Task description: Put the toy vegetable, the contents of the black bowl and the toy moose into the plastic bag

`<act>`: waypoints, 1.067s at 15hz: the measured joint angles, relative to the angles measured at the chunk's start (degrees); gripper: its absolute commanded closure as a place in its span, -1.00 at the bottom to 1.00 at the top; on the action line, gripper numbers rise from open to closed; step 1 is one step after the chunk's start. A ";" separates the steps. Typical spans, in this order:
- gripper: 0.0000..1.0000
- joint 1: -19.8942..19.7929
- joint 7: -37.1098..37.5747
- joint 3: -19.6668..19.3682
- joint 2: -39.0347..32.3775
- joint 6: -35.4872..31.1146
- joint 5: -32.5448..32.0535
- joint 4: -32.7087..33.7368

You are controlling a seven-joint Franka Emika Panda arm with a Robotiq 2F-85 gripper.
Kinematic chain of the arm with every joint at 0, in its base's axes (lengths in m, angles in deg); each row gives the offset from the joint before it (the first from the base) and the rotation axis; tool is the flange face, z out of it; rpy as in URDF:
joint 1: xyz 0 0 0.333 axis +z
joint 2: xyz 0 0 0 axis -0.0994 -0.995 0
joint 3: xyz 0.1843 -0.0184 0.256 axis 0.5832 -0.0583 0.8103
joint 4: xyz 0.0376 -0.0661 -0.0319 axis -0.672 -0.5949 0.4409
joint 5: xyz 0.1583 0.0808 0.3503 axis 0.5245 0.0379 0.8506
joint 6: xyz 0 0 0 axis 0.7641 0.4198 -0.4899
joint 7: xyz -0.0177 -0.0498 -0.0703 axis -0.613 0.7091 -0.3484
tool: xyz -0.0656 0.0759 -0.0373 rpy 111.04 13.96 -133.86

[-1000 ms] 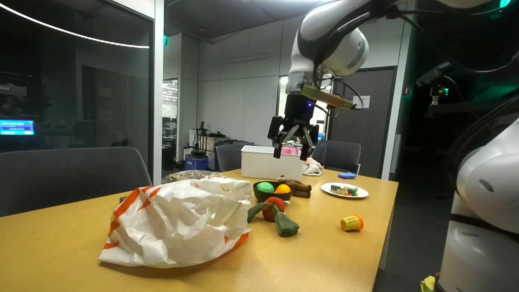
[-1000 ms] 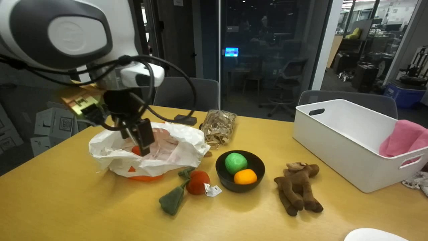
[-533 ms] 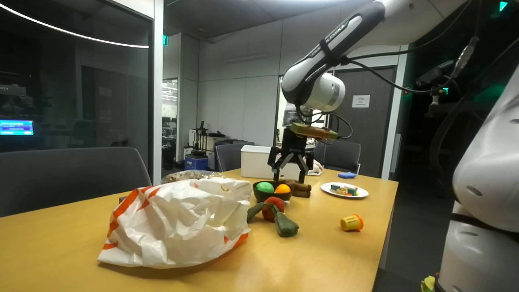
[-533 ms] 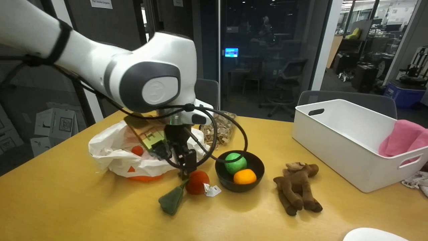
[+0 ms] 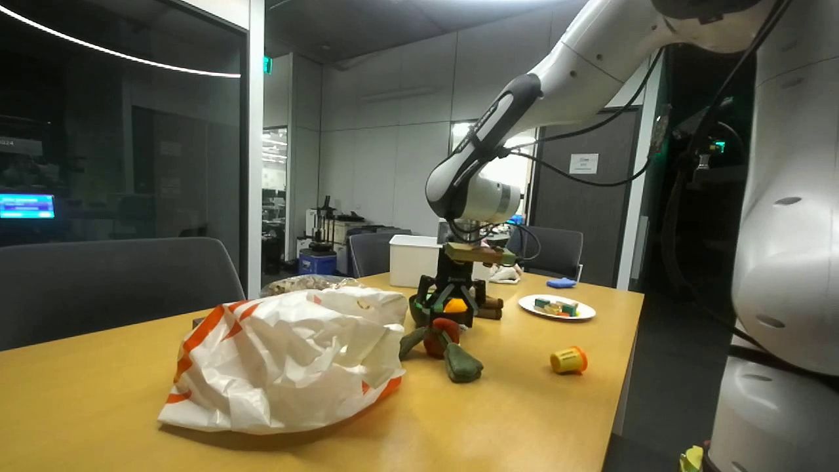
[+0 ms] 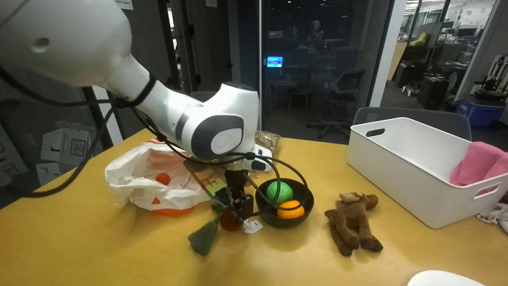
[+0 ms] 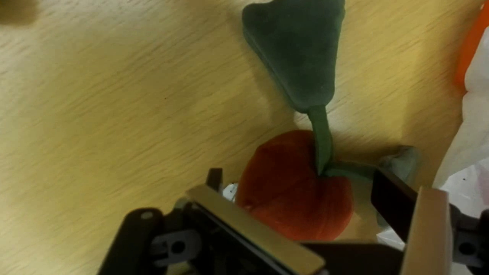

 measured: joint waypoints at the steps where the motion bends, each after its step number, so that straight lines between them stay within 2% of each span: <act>1: -0.50 0.00 -0.25 -0.01 -1.65 -0.18 0.36 0.90; 2: -0.49 0.00 -0.28 -0.03 -3.26 -0.38 0.37 1.87; 6: 0.13 0.00 -0.75 -0.04 -7.33 -1.48 0.32 4.60; 11: 0.84 0.00 -0.11 -0.33 -7.49 -1.41 0.17 5.86; 12: 0.89 0.01 0.41 -0.40 -7.23 -1.35 -0.07 5.96; 13: 0.84 0.05 1.18 -0.48 -6.76 -1.14 -0.33 6.03; 15: 0.89 0.20 2.31 -0.51 -5.38 0.13 -0.64 6.17; 16: 0.86 0.39 2.60 -0.51 -4.39 1.18 -0.64 6.26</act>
